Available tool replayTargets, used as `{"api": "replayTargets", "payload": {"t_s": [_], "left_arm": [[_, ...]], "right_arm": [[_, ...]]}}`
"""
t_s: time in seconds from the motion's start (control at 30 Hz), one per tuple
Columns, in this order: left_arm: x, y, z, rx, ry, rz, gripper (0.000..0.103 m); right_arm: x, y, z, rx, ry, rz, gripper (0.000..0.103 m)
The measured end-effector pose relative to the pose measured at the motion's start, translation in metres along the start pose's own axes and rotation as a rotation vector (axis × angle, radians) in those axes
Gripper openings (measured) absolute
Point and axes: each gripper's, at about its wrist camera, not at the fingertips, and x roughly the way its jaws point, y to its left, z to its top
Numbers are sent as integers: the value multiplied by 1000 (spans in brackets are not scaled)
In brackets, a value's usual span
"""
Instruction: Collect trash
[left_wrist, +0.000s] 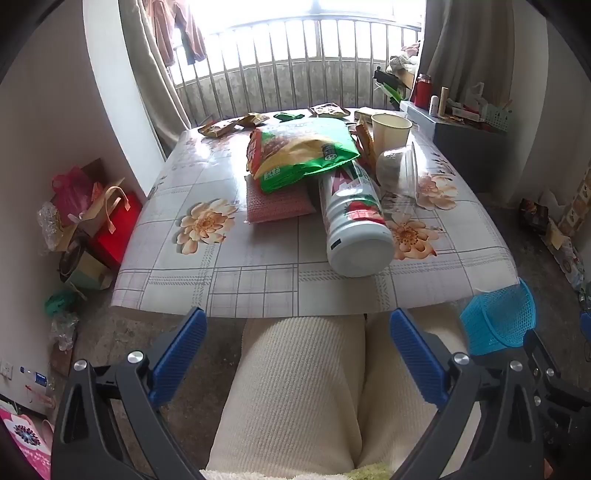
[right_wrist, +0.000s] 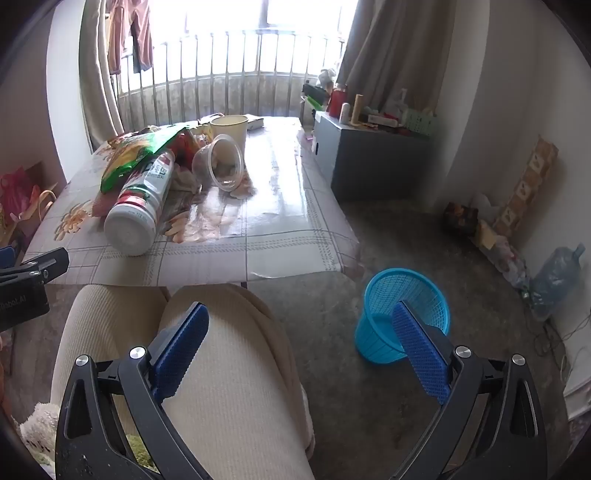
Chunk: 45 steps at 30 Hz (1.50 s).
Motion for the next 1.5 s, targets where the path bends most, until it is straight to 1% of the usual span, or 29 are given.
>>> {"api": "replayTargets", "payload": {"t_s": [0.57,0.8,1.5], "left_arm": [[4,0,-1,-3,9,1,97],[7,-3,-7,-3,12,1,97],[10,4,-6,-8,30,3,97]], "right_arm": [[-1,-1,-1,-8,12,-1,95],[-1,-2,-2,-7,14,0,95],[0,0,-1,-7,16,-1,95]]}}
